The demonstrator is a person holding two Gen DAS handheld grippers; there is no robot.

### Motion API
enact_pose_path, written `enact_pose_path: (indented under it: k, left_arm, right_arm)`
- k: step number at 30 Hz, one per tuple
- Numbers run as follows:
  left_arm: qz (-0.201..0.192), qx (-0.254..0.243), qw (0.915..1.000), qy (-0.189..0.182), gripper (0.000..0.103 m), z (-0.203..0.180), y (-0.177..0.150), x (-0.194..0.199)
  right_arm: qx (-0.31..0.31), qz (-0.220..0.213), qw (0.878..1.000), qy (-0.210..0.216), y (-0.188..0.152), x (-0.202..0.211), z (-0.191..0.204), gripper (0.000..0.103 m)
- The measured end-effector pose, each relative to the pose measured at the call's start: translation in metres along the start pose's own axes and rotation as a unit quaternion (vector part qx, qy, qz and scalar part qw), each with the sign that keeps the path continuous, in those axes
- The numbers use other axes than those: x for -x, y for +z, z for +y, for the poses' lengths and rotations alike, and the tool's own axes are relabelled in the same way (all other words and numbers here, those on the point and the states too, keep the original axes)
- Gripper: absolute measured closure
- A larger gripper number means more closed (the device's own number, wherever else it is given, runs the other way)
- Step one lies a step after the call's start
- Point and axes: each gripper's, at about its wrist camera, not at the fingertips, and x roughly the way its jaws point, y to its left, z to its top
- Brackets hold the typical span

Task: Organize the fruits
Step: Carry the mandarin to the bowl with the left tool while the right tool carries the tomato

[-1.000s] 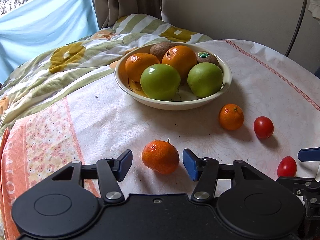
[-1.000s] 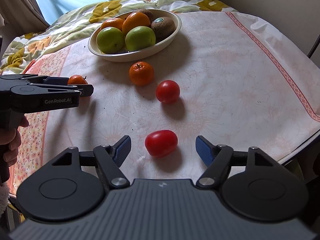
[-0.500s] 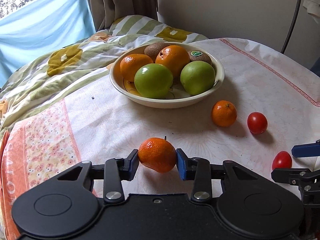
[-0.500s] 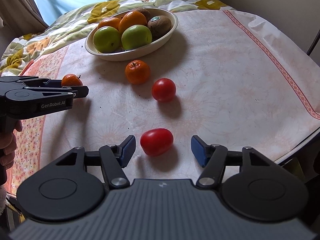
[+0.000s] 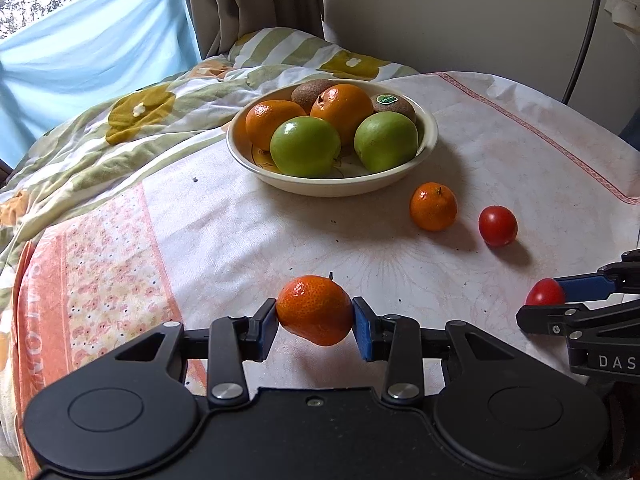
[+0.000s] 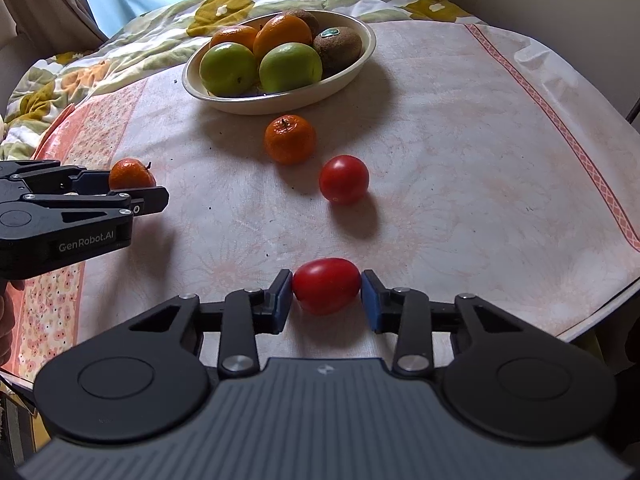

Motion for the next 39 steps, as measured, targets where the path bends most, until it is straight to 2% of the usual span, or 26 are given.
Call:
enact_pose_path:
  k: [10, 24, 31, 39]
  left_arm:
    - [-0.034, 0.022, 0.9990, 0.017, 0.060, 0.002, 0.015, 0.036]
    - [-0.090, 0.069, 0.9923, 0.049, 0.060, 0.003, 0.057, 0.105]
    - [-0.107, 0.089, 0.9876, 0.073, 0.060, 0.004, 0.089, 0.105]
    - [-0.105, 0.116, 0.9836, 0.089, 0.060, 0.003, 0.140, 0.072]
  right_arm:
    - [-0.002, -0.023, 1.000, 0.008, 0.018, 0.027, 0.001, 0.051]
    - [0.018, -0.066, 0.997, 0.041, 0.086, 0.084, -0.010, 0.051]
    - [0.046, -0.078, 0.993, 0.071, 0.136, 0.079, -0.022, 0.051]
    - [0.095, -0.086, 0.987, 0.101, 0.201, 0.055, -0.033, 0.051]
